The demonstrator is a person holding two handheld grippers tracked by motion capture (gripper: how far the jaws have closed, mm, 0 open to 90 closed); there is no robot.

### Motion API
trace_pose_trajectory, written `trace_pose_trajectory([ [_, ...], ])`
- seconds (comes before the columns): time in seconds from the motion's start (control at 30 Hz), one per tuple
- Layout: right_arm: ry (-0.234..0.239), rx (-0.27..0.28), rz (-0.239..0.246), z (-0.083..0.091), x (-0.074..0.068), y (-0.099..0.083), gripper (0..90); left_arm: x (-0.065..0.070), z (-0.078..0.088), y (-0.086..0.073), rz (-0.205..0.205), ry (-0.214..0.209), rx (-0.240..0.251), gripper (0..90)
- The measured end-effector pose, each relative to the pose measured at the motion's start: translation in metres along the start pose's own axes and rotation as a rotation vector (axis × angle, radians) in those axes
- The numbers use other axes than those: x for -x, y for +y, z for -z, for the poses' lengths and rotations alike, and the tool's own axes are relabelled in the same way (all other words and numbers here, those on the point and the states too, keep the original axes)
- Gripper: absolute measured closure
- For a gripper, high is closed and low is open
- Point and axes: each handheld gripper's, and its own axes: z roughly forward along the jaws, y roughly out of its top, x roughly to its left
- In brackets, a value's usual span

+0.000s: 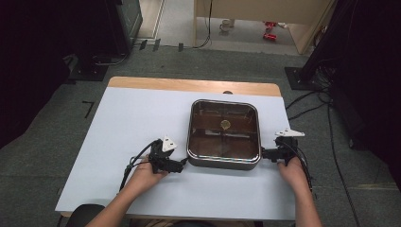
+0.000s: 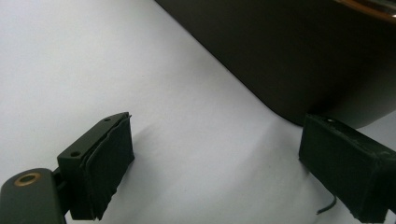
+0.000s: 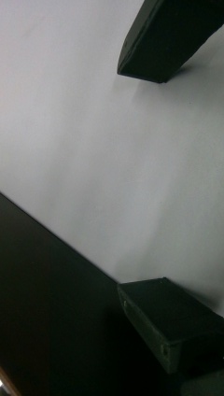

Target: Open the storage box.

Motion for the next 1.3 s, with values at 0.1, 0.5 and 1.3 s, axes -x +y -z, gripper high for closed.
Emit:
trace_pose_trajectory([
  [0.1, 0.000, 0.000, 0.000, 0.000, 0.000, 0.000, 0.0, 0.000, 0.000, 0.001, -0.001, 0.000, -0.011, 9.6],
  [0.5, 0.000, 0.000, 0.000, 0.000, 0.000, 0.000, 0.0, -0.005, 0.005, 0.017, -0.067, -0.059, -0.152, 15.8],
  [1.3, 0.000, 0.000, -0.001, 0.000, 0.000, 0.000, 0.0, -0.031, 0.048, 0.047, -0.048, -0.212, -0.114, 28.5],
])
